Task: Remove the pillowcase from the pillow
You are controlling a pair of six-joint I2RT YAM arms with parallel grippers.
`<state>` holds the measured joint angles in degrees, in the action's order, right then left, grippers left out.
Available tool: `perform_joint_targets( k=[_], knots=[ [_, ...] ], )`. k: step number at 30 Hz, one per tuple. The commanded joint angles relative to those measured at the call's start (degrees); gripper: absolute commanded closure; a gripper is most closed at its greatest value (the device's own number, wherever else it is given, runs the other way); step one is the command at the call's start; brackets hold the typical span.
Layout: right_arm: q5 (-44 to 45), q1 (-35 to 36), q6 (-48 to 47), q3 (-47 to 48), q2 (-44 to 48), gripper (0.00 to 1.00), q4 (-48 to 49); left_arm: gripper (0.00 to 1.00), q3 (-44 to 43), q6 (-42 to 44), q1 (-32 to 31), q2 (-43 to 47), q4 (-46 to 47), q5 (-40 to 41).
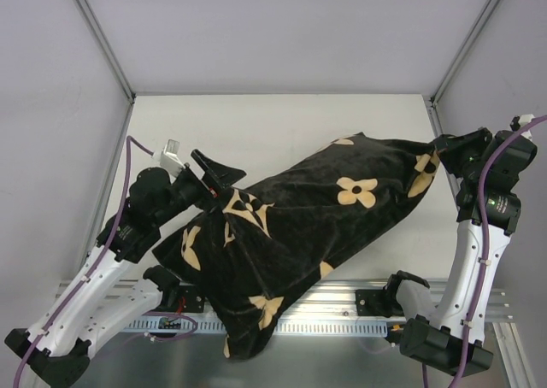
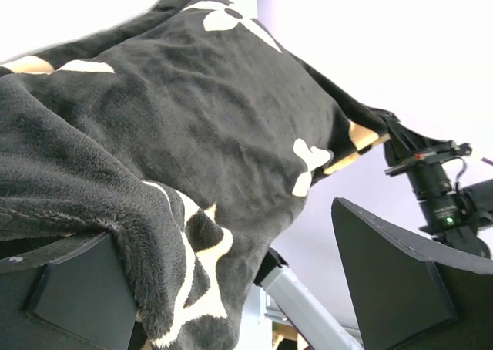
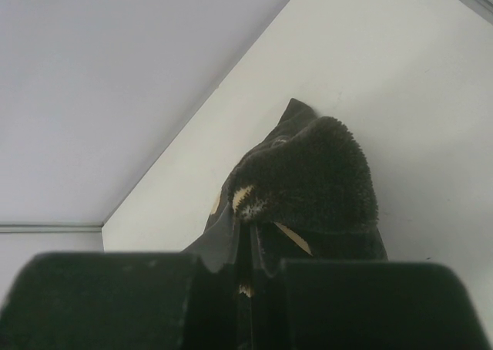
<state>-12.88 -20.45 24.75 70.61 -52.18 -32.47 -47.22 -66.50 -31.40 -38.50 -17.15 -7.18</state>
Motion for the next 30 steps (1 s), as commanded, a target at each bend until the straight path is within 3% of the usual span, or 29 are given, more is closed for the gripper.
perform_joint_targets(
  k=[1, 6, 8, 9, 10, 13, 18, 21, 22, 26, 28, 30],
  knots=[
    [-2.05, 0.58, -0.49, 0.67, 0.86, 0.99, 5.40, 0.07, -2.61, 3.22, 0.37, -1.31, 6.77, -0.37],
    [-5.22, 1.99, -3.47, 2.77, -0.72, 0.99, 2.94, 0.07, -4.36, 3.39, 0.46, -5.52, 9.24, -3.54],
    [-6.18, 3.82, -5.49, 5.14, -1.77, 0.75, 0.22, 0.08, -5.42, 3.39, 0.37, -9.21, 10.29, -4.77],
    [-6.19, 4.88, -8.03, 6.11, -2.13, 0.44, -1.09, 0.08, -6.47, 3.31, 0.37, -10.62, 10.81, -5.82],
    [-4.88, 6.11, -9.45, 8.64, -2.39, 0.32, -4.59, 0.08, -7.09, 3.31, 0.29, -12.81, 11.86, -6.44],
    [0.38, 16.45, -14.10, 11.30, -2.40, 0.11, -8.91, 0.09, -9.29, 2.96, 0.11, -16.76, 14.06, -8.90],
    [7.42, 30.97, -17.10, 10.08, -0.47, 0.05, -9.64, 0.09, -12.98, 2.43, -2.35, -21.69, 15.39, -10.13],
    [10.24, 43.79, -18.16, 7.45, -0.11, 0.04, -8.40, 0.10, -13.95, 2.08, -2.88, -22.84, 15.65, -10.57],
    [14.25, 47.57, -18.34, 6.74, -0.46, 0.04, -7.79, 0.10, -13.95, 1.99, -2.88, -22.85, 15.74, -10.31],
    [31.30, 74.80, -18.52, 2.09, -2.65, 0.04, -3.14, 0.10, -13.42, 1.99, -2.88, -22.85, 15.65, -10.05],
    [40.96, 86.38, -17.81, -2.13, -4.58, 0.03, 4.31, 0.10, -13.51, 1.64, -2.79, -23.11, 15.74, -10.48],
    [44.24, 91.26, -17.37, -3.19, -7.65, 0.03, 9.41, 0.10, -13.42, 1.46, -2.88, -23.20, 15.74, -10.92]
  ],
)
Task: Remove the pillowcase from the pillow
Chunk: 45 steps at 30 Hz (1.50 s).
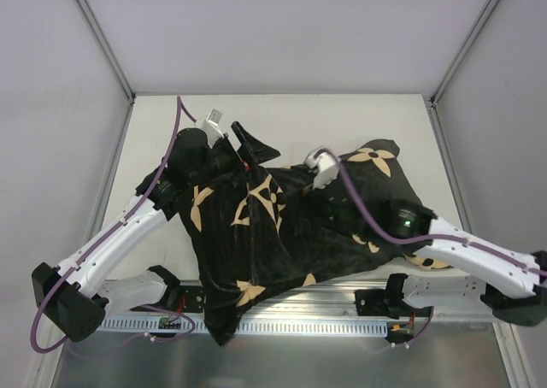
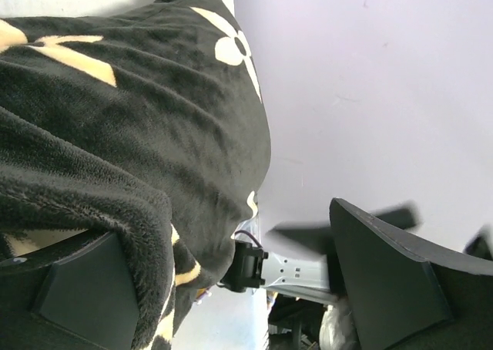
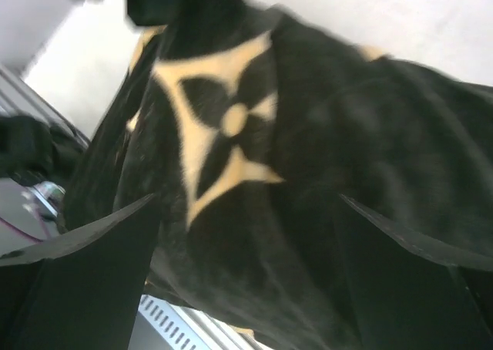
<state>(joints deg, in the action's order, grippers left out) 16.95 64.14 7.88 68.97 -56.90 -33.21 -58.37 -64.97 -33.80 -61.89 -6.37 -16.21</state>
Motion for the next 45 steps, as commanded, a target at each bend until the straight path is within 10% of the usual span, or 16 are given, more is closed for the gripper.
perform_joint_targets(
  k=[1, 13, 21, 39, 42, 45],
  knots=[
    [17.91, 10.01, -0.76, -0.43, -5.04, 0.03, 10.79, 0.10, -2.10, -0.07, -0.48, 0.36, 4.97, -1.99],
    [26.28, 13.56, 1.24, 7.14, -24.30, 0.12, 16.87, 0.11, 0.18, 1.07, 0.23, 4.23, 0.57, -2.42],
    [33.85, 11.98, 9.16, 1.72, -20.19, 0.99, 15.46, 0.10, 1.68, 2.13, 2.16, 6.78, -1.54, -3.57],
    [26.03, 3.54, 19.54, -8.50, -9.10, 0.99, 15.55, 0.11, 5.45, 14.17, 1.46, 3.00, -17.36, -7.70],
    [25.50, 1.87, 19.72, -8.59, -9.19, 0.99, 15.55, 0.29, 6.94, 16.19, 0.84, 1.60, -20.16, -8.66],
    [23.31, -2.51, 20.51, -8.76, -9.01, 0.99, 15.46, 0.68, 9.41, 17.33, 0.84, 3.43, -23.15, -8.14]
  ],
)
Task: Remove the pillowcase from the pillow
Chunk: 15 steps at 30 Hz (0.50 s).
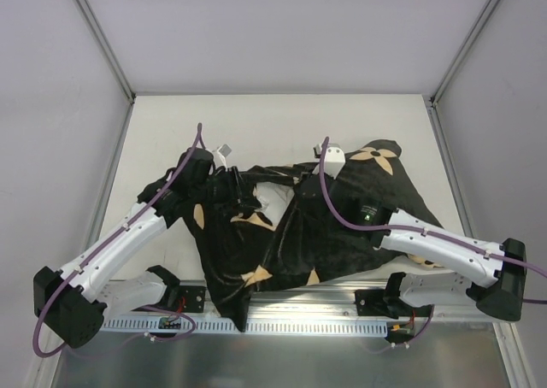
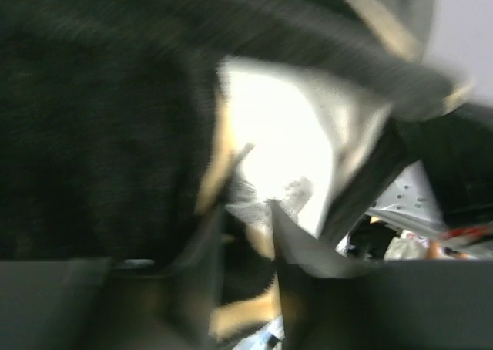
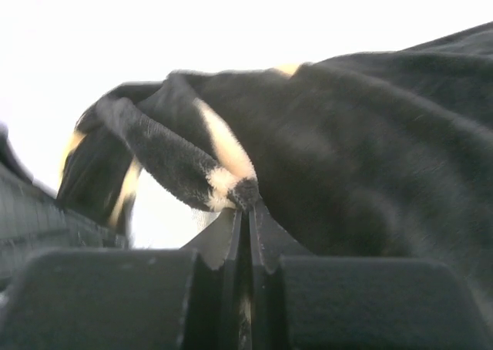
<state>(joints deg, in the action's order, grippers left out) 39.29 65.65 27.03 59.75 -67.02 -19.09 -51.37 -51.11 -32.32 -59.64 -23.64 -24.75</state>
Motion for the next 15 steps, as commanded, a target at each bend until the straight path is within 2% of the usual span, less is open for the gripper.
perform_joint_targets(
  k=[1, 2, 3, 8, 15],
  knots=[
    [0.27, -5.60, 1.71, 0.37, 1.37, 0.99, 1.43, 0.77, 2.77, 3.82, -0.56, 2.15, -6.85, 1.36],
    [-1.22, -9.62, 1.89, 0.46, 1.54, 0.99, 1.43, 0.92, 3.12, 4.70, -0.47, 4.33, -7.90, 1.90],
    [-2.10, -11.84, 2.24, 0.29, 1.81, 0.99, 1.34, 1.00, 3.21, 5.23, -0.21, 5.31, -10.61, 2.60],
    [-8.69, -27.82, 5.14, 0.19, 6.81, 0.99, 1.43, 1.00, 5.31, 6.64, 0.94, 9.62, -16.79, 6.12],
    [-7.65, -34.01, 4.44, -1.12, 15.95, 0.99, -0.76, 1.00, 7.17, 4.79, 3.13, 12.61, -19.43, 8.58]
  ],
)
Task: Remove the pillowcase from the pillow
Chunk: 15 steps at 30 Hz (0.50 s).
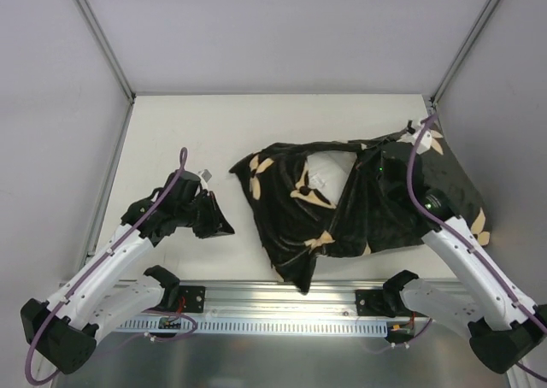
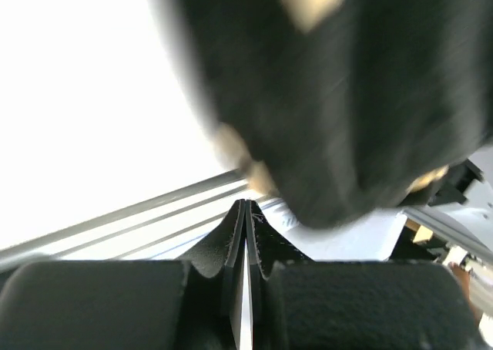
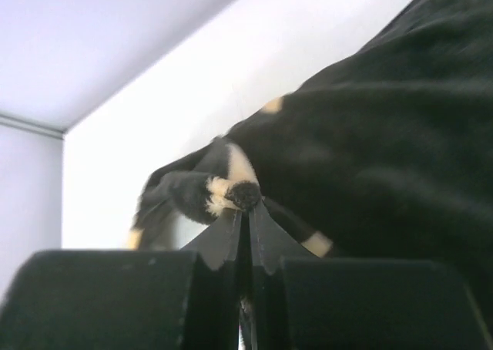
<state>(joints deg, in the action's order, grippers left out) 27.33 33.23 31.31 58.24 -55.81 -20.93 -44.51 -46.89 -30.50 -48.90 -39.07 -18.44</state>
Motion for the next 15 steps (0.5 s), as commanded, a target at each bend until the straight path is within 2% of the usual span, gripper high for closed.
perform_joint_targets(
  k=[1, 6, 7, 8, 9, 10, 12, 13, 15],
  knots=[
    [3.61, -1.59, 0.15, 0.04, 5.10, 0.99, 0.46, 1.00, 0.30, 0.14, 1.93, 2.23, -4.00, 2.35],
    [-2.10, -1.33, 1.03, -4.18, 5.54, 0.99, 0.89, 1.00, -6.44, -0.92, 1.06, -2.66, -4.08, 2.08],
    [-2.11, -0.89, 1.38, -5.49, 5.36, 0.99, 0.98, 0.92, -11.25, -1.09, 0.10, -3.64, -4.00, 3.13],
    [-2.02, -0.63, 1.56, -6.03, 5.19, 0.99, 1.15, 0.74, -14.00, -1.36, -3.22, -5.05, -4.00, 4.80],
    [-2.11, -0.54, 1.82, -6.55, 5.01, 0.99, 1.76, 0.48, -17.07, -1.62, -5.34, -8.54, -4.00, 8.90],
    [-2.54, -0.36, 2.00, -6.73, 4.84, 0.99, 2.03, 0.16, -23.28, -1.53, -7.53, -10.75, -4.00, 10.86],
    [-2.37, -0.01, 1.91, -6.56, 4.14, 0.99, 2.03, 0.05, -29.20, -1.45, -11.76, -16.02, -4.00, 12.46],
    [-2.37, 0.25, 1.74, -6.30, 3.96, 0.99, 2.03, 0.02, -34.45, -1.71, -12.30, -21.61, -4.08, 12.11],
    [-2.11, 0.43, 1.56, -5.77, 3.87, 0.99, 1.60, 0.01, -39.22, -1.62, -13.26, -27.01, -4.17, 12.89]
  ],
)
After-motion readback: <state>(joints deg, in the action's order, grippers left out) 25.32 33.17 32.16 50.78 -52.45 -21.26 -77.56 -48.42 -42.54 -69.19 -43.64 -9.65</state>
